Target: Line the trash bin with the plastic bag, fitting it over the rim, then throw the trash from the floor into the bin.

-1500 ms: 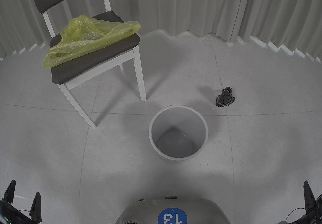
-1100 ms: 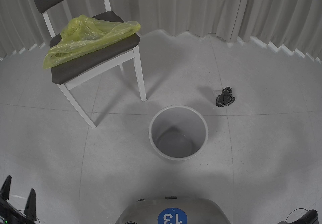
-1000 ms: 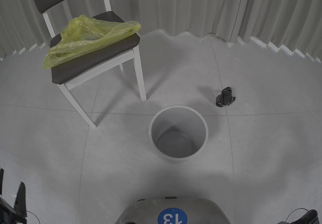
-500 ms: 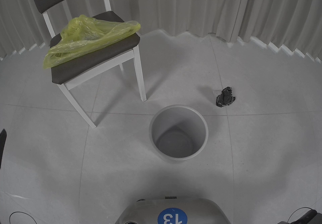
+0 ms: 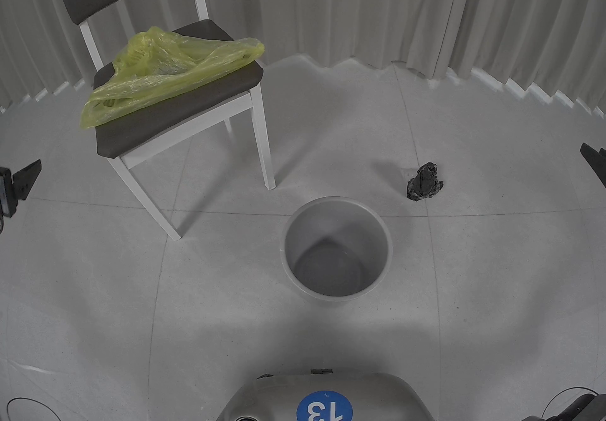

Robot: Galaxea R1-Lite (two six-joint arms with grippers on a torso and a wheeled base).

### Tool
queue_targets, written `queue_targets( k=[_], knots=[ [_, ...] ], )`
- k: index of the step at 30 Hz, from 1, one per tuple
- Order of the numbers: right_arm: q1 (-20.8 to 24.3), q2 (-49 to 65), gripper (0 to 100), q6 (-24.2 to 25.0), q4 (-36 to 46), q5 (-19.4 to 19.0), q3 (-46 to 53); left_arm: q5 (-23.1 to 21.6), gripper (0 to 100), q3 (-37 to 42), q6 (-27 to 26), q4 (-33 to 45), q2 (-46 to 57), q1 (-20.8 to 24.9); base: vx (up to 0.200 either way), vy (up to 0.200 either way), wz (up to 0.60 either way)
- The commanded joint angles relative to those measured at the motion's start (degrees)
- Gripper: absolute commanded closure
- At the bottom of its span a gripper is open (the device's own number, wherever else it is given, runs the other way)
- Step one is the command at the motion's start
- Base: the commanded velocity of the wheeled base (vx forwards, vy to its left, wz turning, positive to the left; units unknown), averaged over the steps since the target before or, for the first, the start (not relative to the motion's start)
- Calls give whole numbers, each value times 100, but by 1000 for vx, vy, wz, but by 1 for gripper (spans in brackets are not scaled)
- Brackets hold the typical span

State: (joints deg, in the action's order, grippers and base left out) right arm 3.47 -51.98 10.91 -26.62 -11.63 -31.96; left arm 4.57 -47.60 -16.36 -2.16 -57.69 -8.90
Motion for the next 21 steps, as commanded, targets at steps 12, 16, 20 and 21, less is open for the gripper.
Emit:
queue_targets(
  k=[12, 16, 20, 21],
  knots=[
    [408, -568, 0, 755, -36, -24, -100, 26, 0, -2201, -904, -22, -3258, -534, 0, 0, 0],
    [417, -655, 0, 781, -36, -24, -100, -9, 0, -2754, -886, -22, -3847, -534, 0, 0, 0],
    [408, -655, 0, 790, -45, -24, -117, -26, 0, -3255, -851, -13, -4260, -516, 0, 0, 0],
    [408, -655, 0, 790, -45, -24, -126, -26, 0, -3352, -843, -13, -4348, -508, 0, 0, 0]
  ],
)
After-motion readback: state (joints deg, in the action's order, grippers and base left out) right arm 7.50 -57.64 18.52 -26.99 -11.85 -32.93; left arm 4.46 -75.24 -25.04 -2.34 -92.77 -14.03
